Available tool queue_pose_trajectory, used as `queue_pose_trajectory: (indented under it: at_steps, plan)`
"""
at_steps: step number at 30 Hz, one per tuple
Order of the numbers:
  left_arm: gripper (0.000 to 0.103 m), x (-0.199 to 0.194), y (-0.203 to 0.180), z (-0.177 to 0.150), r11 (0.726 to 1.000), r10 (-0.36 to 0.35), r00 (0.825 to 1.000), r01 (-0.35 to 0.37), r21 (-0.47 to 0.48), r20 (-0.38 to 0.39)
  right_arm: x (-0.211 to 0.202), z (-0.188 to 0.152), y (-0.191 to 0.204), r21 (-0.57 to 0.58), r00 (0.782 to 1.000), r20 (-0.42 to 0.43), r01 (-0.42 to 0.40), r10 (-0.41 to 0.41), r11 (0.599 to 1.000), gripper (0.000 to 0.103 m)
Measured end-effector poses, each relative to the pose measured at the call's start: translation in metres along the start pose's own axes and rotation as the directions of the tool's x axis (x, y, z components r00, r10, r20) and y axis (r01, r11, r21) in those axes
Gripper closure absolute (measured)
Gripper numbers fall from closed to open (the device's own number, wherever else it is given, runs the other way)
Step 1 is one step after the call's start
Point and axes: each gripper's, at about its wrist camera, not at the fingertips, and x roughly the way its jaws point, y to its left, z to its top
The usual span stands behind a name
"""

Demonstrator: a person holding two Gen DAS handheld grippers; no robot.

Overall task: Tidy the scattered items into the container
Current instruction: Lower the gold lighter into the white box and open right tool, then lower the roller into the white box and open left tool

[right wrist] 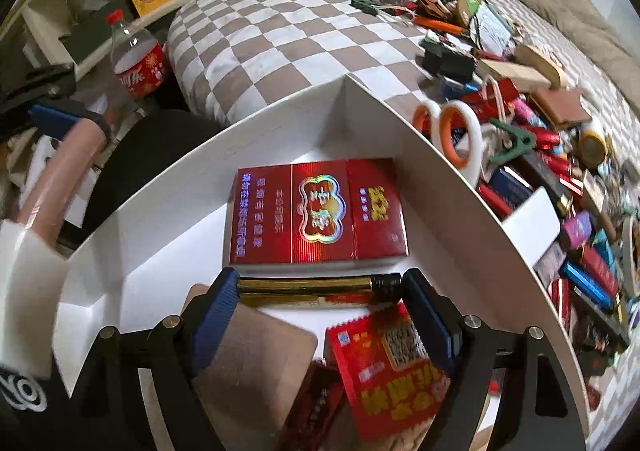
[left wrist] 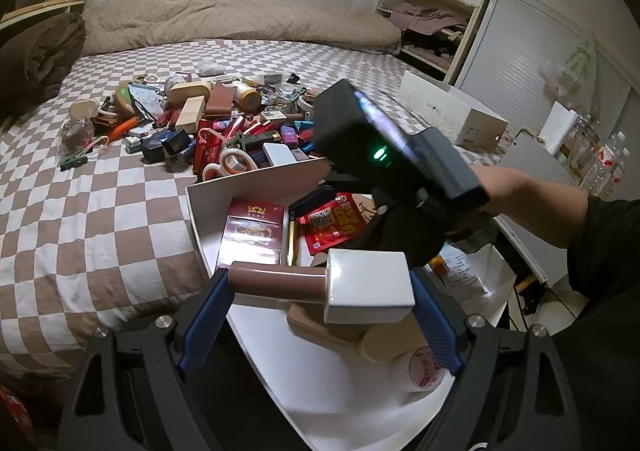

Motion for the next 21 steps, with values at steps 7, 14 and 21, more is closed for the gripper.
queue_pose_trajectory:
  at_steps: [7,14,21]
  plan:
    - [0.016,-0.004,0.001,0.0,1.0,0.016,1.0,-0.016,0.009,-0.003,0.007,-0.003,0.001,-0.014,0.999,-0.039,0.013,-0.014,1.0,0.016]
    - [0.016,0.007,-0.002,-0.003,1.0,-0.02,0.999,0.02,0.019,-0.034,-0.016,-0.02,-0.009,0.023,1.0,-0.016,-0.014,0.014,1.0,0.016]
    - [0.016,0.022,-0.01,-0.004,0.996,-0.023,0.995,0.031,0.086,-0.092,-0.048,-0.036,-0.021,0.077,0.999,0.04,0.018,-0.021,0.997,0.016]
